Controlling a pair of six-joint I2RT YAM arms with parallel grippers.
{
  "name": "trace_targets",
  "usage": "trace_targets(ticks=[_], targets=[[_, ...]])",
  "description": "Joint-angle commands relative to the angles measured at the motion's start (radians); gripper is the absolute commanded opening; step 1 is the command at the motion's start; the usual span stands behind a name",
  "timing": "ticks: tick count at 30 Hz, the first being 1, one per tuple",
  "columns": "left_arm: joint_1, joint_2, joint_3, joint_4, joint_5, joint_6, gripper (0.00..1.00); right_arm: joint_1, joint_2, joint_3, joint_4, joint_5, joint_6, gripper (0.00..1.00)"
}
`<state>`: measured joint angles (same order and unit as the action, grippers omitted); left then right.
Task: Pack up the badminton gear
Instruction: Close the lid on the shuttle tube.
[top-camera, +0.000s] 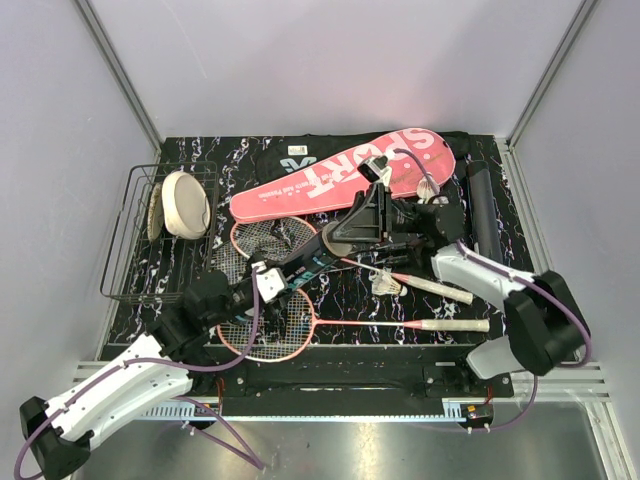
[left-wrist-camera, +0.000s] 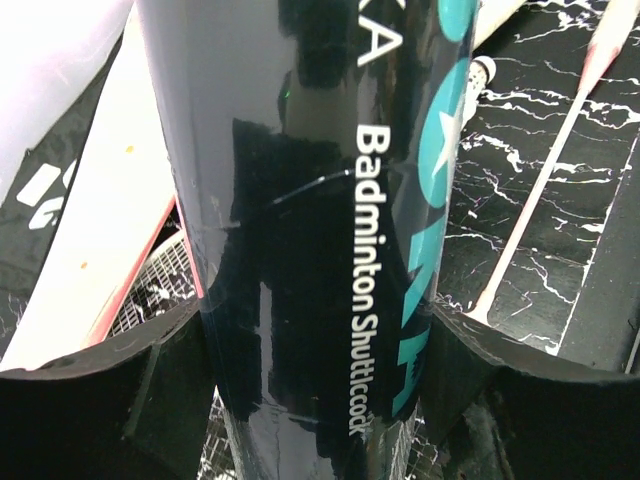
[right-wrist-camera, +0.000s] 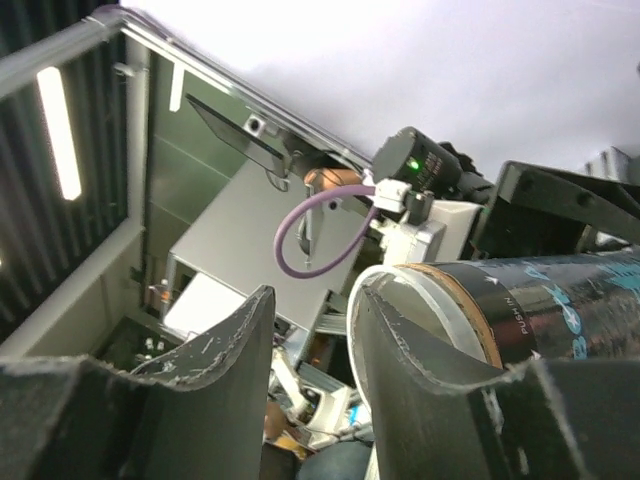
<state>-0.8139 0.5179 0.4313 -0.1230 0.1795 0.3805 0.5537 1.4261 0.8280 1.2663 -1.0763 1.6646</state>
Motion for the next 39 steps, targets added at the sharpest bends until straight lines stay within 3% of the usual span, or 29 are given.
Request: trace_targets(ticks=[1, 5, 8, 9, 12, 16, 20, 31, 37, 39], targets=[[-0.034, -0.016, 0.11, 0.711, 0.261, -0.088, 0.0, 0.143, 0.226, -0.044, 0.281, 0.056, 0.136, 0.47], [-0.033, -0.019, 0.124, 0.682, 0.259, -0.056, 0.0, 0.149, 0.186, -0.066, 0.124, 0.02, 0.049, 0.45], [-0.034, -0.03, 0.168, 0.544, 0.236, 0.01, 0.0, 0.124, 0.066, -0.04, -0.122, -0.01, -0.081, 0.45], [-0.034, -0.045, 0.176, 0.481, 0.229, 0.023, 0.0, 0.112, 0.024, -0.008, -0.444, -0.011, -0.273, 0.45], [-0.034, -0.091, 0.179, 0.422, 0.192, 0.064, 0.0, 0.112, -0.09, 0.138, -1.156, 0.059, -0.739, 0.46], [-0.036, -0.082, 0.228, 0.349, 0.193, 0.107, 0.0, 0.127, -0.095, 0.145, -1.171, -0.01, -0.73, 0.49], [-0.034, -0.067, 0.227, 0.407, 0.206, 0.084, 0.0, 0.129, -0.085, 0.161, -1.251, 0.002, -0.759, 0.49], [-0.037, -0.013, 0.304, 0.309, 0.232, 0.098, 0.0, 0.143, -0.035, 0.43, -1.892, 0.254, -1.192, 0.5], [-0.037, -0.019, 0.281, 0.232, 0.181, 0.138, 0.0, 0.138, -0.136, 0.496, -1.814, 0.285, -1.143, 0.54], [-0.037, -0.033, 0.264, 0.227, 0.154, 0.136, 0.0, 0.14, -0.165, 0.438, -1.672, 0.27, -1.036, 0.53]])
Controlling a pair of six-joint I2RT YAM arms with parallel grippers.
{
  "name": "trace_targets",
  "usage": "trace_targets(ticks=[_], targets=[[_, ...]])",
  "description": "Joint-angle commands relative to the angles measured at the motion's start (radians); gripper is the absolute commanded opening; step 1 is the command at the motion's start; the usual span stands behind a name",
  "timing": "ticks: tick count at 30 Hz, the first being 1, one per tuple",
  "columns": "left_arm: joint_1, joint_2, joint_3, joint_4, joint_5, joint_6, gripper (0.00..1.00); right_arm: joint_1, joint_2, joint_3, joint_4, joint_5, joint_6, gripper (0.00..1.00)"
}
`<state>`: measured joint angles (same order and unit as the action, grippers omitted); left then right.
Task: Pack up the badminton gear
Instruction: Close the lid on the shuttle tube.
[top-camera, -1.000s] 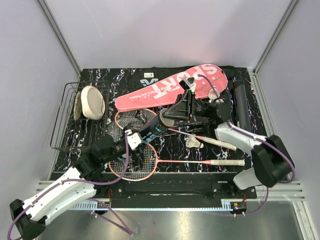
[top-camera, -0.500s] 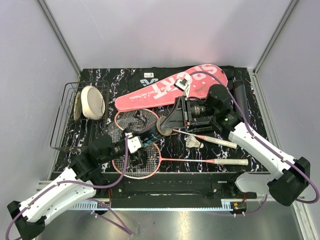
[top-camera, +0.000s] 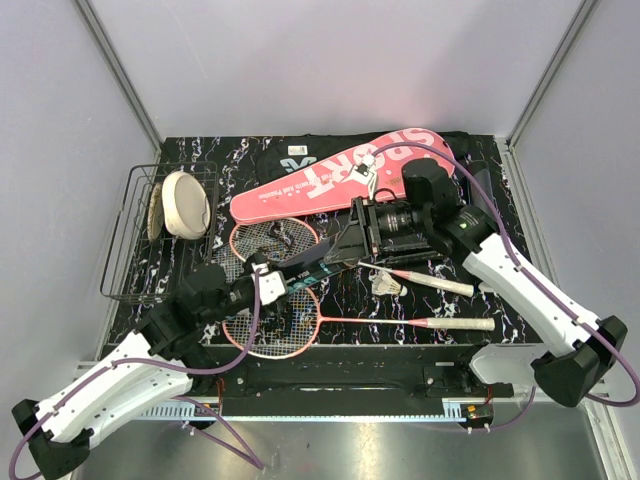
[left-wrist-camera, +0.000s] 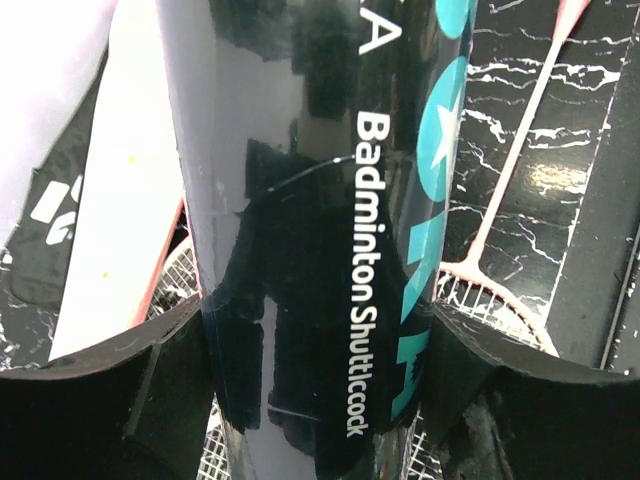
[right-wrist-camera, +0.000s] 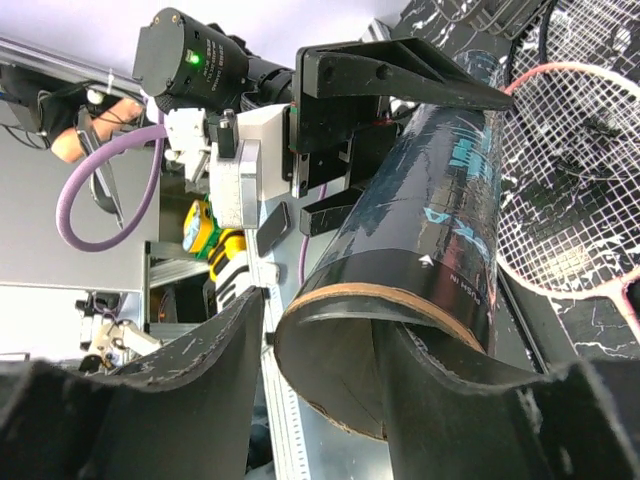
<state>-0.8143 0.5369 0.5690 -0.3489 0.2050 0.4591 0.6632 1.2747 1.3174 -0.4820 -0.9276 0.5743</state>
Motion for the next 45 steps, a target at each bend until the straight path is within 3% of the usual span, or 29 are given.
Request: trace_targets(ticks=[1, 5, 12, 17, 27, 31, 35, 39, 45], targets=[[-0.039, -0.057, 0.112, 0.449, 0.096, 0.058, 0.0, 0.03, -0.044, -0.073, 0.123, 0.124, 0.091, 0.53], [-0.037, -0.072, 0.089, 0.392, 0.036, 0.09, 0.0, 0.03, -0.13, -0.194, 0.34, 0.176, 0.266, 0.64], [-0.039, -0.057, 0.054, 0.364, -0.059, 0.144, 0.0, 0.03, -0.221, -0.188, 0.301, 0.276, 0.268, 0.71], [-0.042, -0.035, 0.04, 0.363, -0.099, 0.161, 0.0, 0.03, -0.265, -0.178, 0.205, 0.389, 0.22, 0.69], [-0.049, -0.035, 0.019, 0.369, -0.105, 0.173, 0.0, 0.03, -0.354, -0.282, 0.298, 0.556, 0.378, 0.55], [-0.051, -0.032, 0.015, 0.369, -0.113, 0.176, 0.0, 0.03, -0.385, -0.333, 0.368, 0.578, 0.43, 0.68], [-0.054, -0.029, 0.015, 0.367, -0.118, 0.181, 0.0, 0.03, -0.405, -0.333, 0.368, 0.598, 0.437, 0.68], [-0.054, -0.02, 0.017, 0.369, -0.127, 0.173, 0.0, 0.029, -0.439, -0.348, 0.318, 0.665, 0.49, 0.58], [-0.059, -0.006, 0.014, 0.383, -0.145, 0.155, 0.0, 0.029, -0.495, -0.437, 0.361, 0.751, 0.636, 0.53]])
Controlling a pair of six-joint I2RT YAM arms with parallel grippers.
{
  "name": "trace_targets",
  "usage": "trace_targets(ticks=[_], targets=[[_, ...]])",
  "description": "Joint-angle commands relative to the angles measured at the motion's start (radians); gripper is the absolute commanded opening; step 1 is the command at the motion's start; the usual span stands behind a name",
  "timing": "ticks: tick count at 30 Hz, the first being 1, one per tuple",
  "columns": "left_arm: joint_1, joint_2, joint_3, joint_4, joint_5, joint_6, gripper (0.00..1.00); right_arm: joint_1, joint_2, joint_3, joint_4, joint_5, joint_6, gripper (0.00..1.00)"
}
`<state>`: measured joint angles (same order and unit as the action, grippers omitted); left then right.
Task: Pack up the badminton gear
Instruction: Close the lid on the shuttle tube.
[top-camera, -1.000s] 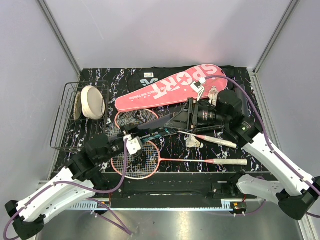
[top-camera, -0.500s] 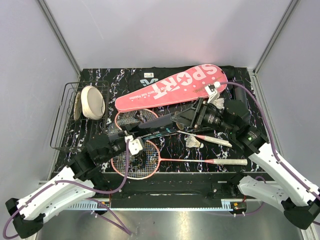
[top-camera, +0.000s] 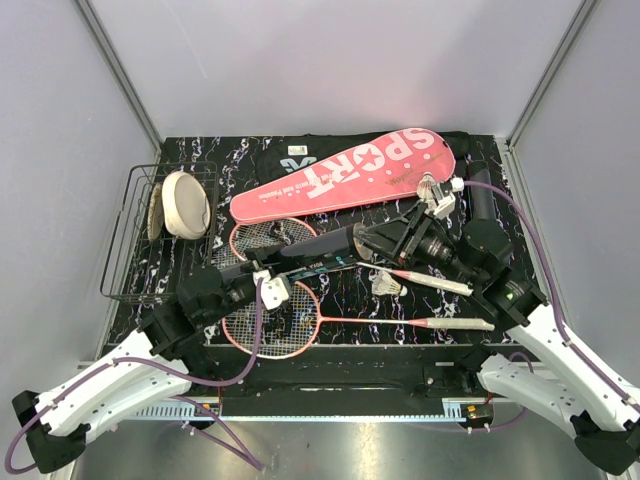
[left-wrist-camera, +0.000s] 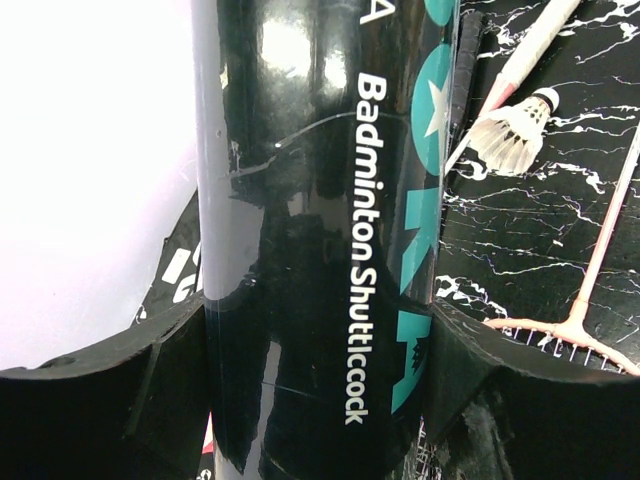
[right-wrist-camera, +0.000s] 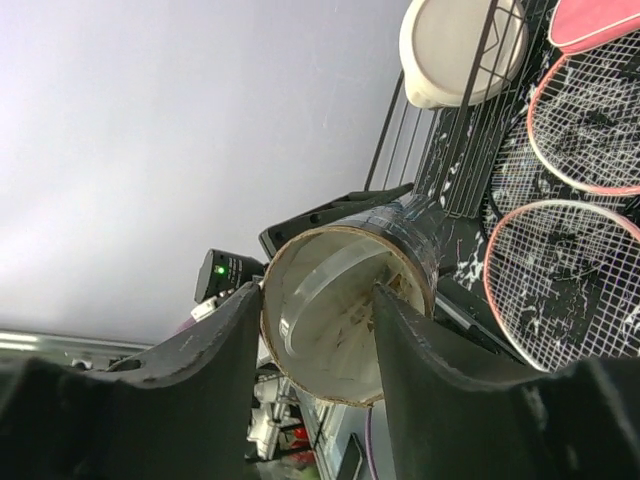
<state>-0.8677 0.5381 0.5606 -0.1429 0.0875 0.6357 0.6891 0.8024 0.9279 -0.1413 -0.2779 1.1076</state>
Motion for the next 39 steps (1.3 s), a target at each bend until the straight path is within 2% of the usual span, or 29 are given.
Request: trace_targets(ticks=[1, 6, 8, 10, 12, 13, 17, 21, 28, 31, 33, 34, 35, 36, 39], targets=[[-0.005, -0.004, 0.024, 0.175, -0.028, -0.022, 0.0, 0.003, -0.019, -0.047, 0.017, 0.097, 0.106, 0.49], [-0.01, -0.001, 0.022, 0.177, -0.025, -0.024, 0.0, 0.004, -0.014, -0.067, 0.054, 0.08, 0.152, 0.44], [-0.013, -0.001, 0.022, 0.177, -0.025, -0.024, 0.0, 0.004, -0.02, -0.072, 0.052, 0.091, 0.156, 0.32], [-0.013, 0.0, 0.022, 0.177, -0.023, -0.024, 0.0, 0.004, -0.028, -0.083, 0.054, 0.1, 0.163, 0.33], [-0.013, 0.0, 0.021, 0.177, -0.022, -0.022, 0.0, 0.004, -0.043, -0.093, 0.072, 0.103, 0.155, 0.5], [-0.014, 0.0, 0.021, 0.177, -0.022, -0.022, 0.0, 0.004, -0.048, -0.093, 0.071, 0.106, 0.153, 0.52], [-0.014, 0.005, 0.021, 0.177, -0.019, -0.024, 0.0, 0.004, -0.08, -0.101, 0.063, 0.123, 0.152, 0.49], [-0.017, 0.011, 0.021, 0.177, -0.011, -0.025, 0.0, 0.004, -0.095, -0.126, 0.132, 0.112, 0.153, 0.43], [-0.019, 0.019, 0.024, 0.177, -0.003, -0.028, 0.0, 0.003, -0.059, -0.12, 0.216, 0.056, 0.153, 0.42], [-0.022, 0.025, 0.024, 0.174, -0.009, -0.024, 0.0, 0.004, -0.042, -0.12, 0.242, 0.036, 0.156, 0.36], [-0.025, 0.028, 0.025, 0.167, -0.015, -0.022, 0.0, 0.004, -0.039, -0.123, 0.269, 0.029, 0.161, 0.29], [-0.025, 0.033, 0.027, 0.164, -0.025, -0.019, 0.0, 0.003, -0.039, -0.12, 0.273, 0.028, 0.158, 0.24], [-0.025, 0.036, 0.03, 0.157, -0.029, -0.018, 0.0, 0.004, -0.042, -0.12, 0.275, 0.028, 0.147, 0.13], [-0.027, 0.039, 0.028, 0.154, -0.035, -0.016, 0.0, 0.003, -0.048, -0.116, 0.27, 0.032, 0.141, 0.07], [-0.028, 0.039, 0.022, 0.149, -0.051, -0.013, 0.0, 0.004, -0.074, -0.104, 0.229, 0.057, 0.086, 0.0]])
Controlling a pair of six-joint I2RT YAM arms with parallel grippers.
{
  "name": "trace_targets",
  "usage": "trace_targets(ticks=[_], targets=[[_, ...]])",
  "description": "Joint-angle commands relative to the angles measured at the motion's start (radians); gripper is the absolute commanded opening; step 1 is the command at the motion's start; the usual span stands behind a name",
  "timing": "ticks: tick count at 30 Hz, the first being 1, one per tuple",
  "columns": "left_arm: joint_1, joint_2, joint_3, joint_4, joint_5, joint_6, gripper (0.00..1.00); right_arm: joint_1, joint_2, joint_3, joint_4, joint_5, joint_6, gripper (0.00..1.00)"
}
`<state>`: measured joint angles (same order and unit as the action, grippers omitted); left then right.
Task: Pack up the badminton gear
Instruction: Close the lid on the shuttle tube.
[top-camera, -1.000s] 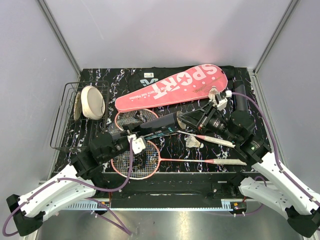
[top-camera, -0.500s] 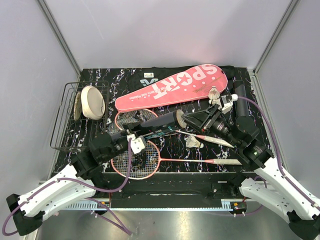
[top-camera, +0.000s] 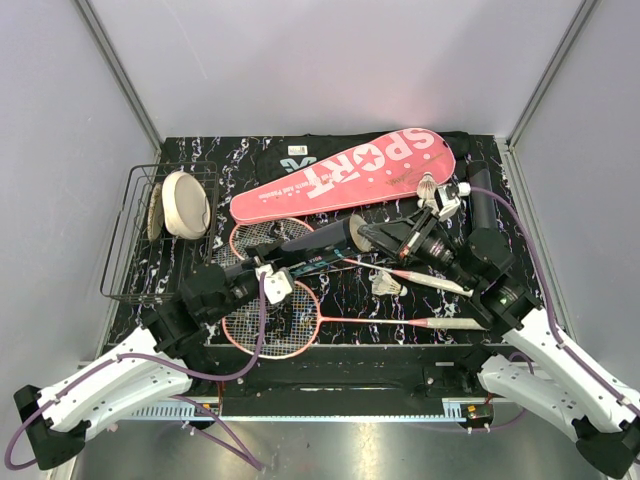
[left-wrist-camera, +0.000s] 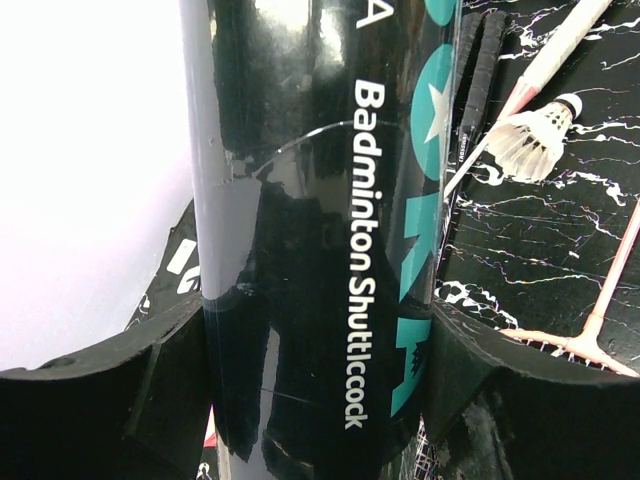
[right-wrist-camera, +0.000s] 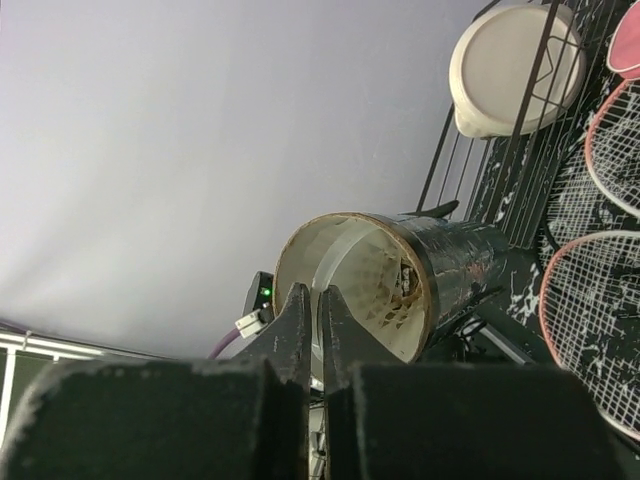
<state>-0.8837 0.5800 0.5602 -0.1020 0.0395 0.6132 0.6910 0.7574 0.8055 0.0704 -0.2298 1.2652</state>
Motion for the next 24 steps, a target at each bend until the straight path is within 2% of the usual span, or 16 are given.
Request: trace_targets(ticks=[1, 4, 5, 8, 11, 15, 24], targets=[[-0.011, 0.0, 0.023, 0.105, -0.018, 0.013, 0.0, 0.002, -0.041, 0.029, 0.006, 0.014, -0.099, 0.0], [-0.012, 0.009, 0.027, 0.071, -0.036, 0.025, 0.0, 0.002, -0.047, 0.095, -0.064, -0.015, -0.258, 0.0], [-0.012, 0.007, 0.029, 0.056, -0.036, 0.028, 0.0, 0.002, -0.035, 0.169, -0.175, -0.025, -0.389, 0.0], [-0.015, 0.001, 0.027, 0.047, -0.069, 0.036, 0.0, 0.002, -0.016, 0.282, -0.327, -0.046, -0.603, 0.0], [-0.015, -0.003, 0.029, 0.041, -0.063, 0.037, 0.0, 0.002, -0.013, 0.36, -0.452, -0.02, -0.737, 0.0], [-0.015, -0.005, 0.03, 0.042, -0.046, 0.028, 0.0, 0.002, 0.042, 0.431, -0.587, -0.011, -0.834, 0.0], [-0.015, 0.014, 0.041, 0.036, -0.02, 0.026, 0.0, 0.001, 0.149, 0.469, -0.641, -0.075, -0.876, 0.0]])
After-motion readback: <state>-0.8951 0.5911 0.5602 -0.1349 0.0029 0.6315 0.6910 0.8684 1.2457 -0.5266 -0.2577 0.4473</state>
